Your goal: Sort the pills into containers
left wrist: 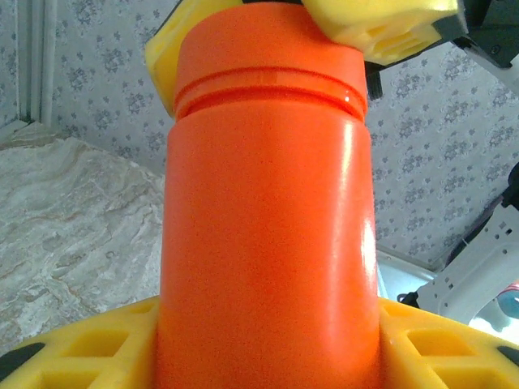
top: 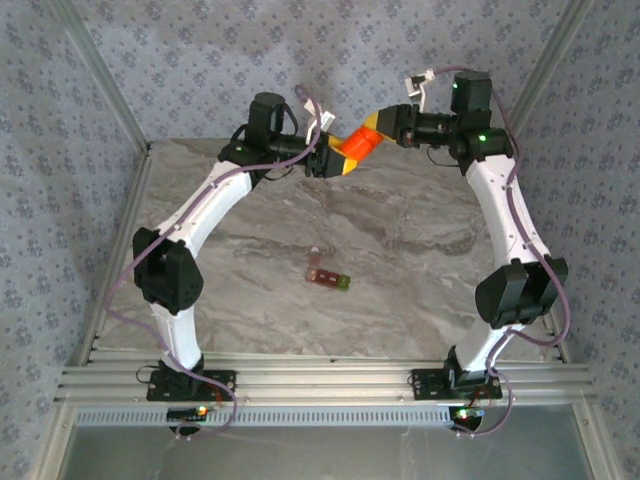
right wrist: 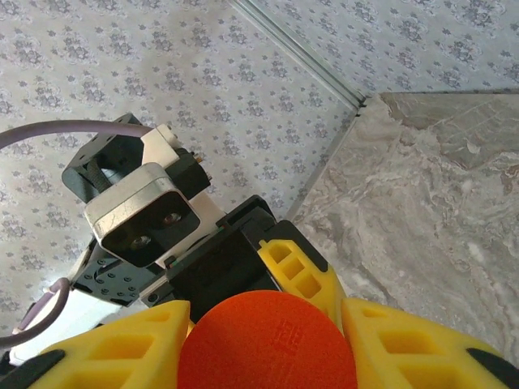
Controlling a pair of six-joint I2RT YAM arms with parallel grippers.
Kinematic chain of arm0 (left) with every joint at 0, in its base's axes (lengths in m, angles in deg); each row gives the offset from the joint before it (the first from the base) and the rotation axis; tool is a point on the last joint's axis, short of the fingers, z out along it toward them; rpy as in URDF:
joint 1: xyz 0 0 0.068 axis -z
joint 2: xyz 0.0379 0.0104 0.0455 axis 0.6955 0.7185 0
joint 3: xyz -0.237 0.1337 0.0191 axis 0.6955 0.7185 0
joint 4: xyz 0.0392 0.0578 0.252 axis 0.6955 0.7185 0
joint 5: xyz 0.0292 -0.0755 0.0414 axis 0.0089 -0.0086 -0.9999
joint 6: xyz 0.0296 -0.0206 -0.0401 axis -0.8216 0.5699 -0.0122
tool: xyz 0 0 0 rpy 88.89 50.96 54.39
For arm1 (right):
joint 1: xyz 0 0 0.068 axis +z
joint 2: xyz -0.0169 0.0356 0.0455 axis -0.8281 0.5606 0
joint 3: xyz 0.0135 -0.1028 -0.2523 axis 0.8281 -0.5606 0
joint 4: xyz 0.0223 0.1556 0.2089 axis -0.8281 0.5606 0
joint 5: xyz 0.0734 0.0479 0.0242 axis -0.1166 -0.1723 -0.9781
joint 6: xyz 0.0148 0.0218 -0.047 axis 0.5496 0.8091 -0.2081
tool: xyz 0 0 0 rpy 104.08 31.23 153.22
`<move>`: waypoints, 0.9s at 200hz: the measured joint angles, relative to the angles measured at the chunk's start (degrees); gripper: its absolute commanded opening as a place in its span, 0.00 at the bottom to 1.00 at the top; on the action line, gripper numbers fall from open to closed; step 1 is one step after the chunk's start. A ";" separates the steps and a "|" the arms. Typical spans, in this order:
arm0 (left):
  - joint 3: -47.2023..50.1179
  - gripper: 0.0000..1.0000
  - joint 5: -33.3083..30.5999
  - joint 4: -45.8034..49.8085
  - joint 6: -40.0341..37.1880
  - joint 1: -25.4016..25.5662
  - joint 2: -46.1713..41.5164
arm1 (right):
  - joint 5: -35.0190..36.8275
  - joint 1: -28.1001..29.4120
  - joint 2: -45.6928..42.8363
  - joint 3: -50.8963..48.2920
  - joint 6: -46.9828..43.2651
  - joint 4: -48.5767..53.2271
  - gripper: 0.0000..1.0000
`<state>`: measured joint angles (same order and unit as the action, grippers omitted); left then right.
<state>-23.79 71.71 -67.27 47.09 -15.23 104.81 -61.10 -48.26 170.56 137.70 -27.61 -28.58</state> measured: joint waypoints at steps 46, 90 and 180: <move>0.00 0.00 -0.57 1.60 -0.24 -0.26 0.00 | 4.17 0.92 -0.48 -1.27 4.94 0.31 0.35; -3.15 0.00 -3.69 12.74 -7.19 -0.39 0.72 | 16.06 4.17 -3.02 -4.76 15.52 1.38 0.37; -6.25 0.00 -17.27 22.49 -21.03 1.29 1.18 | 32.00 8.28 -5.09 -8.98 28.79 1.18 0.37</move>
<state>-30.05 54.44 -44.78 26.07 -13.94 105.99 -29.10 -39.98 165.47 128.71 1.17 -27.40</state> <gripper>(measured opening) 0.526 0.438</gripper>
